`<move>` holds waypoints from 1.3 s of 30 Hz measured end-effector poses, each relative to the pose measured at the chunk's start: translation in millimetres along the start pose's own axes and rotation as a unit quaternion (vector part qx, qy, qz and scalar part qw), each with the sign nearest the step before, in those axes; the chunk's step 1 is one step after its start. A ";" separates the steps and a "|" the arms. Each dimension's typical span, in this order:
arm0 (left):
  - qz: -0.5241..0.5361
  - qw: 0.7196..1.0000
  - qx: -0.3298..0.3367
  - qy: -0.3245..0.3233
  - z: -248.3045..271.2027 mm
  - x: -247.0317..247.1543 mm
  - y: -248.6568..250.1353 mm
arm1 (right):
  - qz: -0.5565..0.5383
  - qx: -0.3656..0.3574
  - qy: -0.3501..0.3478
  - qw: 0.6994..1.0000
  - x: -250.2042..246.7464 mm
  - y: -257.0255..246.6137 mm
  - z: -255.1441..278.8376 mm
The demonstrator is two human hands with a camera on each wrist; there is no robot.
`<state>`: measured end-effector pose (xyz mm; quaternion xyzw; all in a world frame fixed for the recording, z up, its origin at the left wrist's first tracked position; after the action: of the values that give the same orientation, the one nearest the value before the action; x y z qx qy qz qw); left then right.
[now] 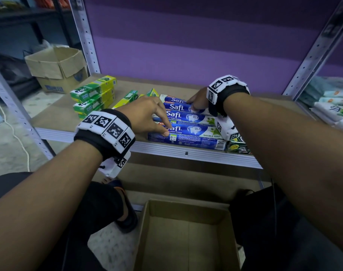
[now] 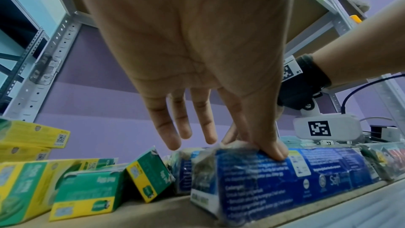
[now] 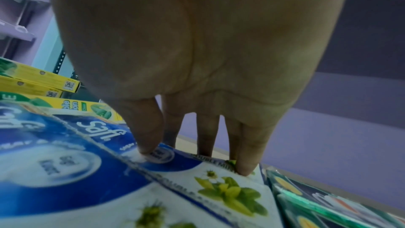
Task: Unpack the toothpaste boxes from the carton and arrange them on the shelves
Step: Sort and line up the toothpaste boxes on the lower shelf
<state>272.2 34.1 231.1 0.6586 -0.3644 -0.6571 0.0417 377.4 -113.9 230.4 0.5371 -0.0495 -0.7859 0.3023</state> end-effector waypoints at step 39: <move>-0.009 1.000 -0.014 -0.005 6.1 3.4 -6.7 | -0.071 -0.076 0.074 0.992 46.6 -5.4 75.8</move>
<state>269.2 39.7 223.8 0.6578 -0.3498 -0.6656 0.0434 297.7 -152.9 221.9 0.5716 0.0709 -0.7650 0.2882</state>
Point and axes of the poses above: each hand's wrist, its own z-axis away from the middle knuckle, its own x-axis out of the palm, y = z × x, the point moved 6 cm from there along -z, towards the middle knuckle, and after that the axes turned 13 degrees about z, right-handed, at the moved point
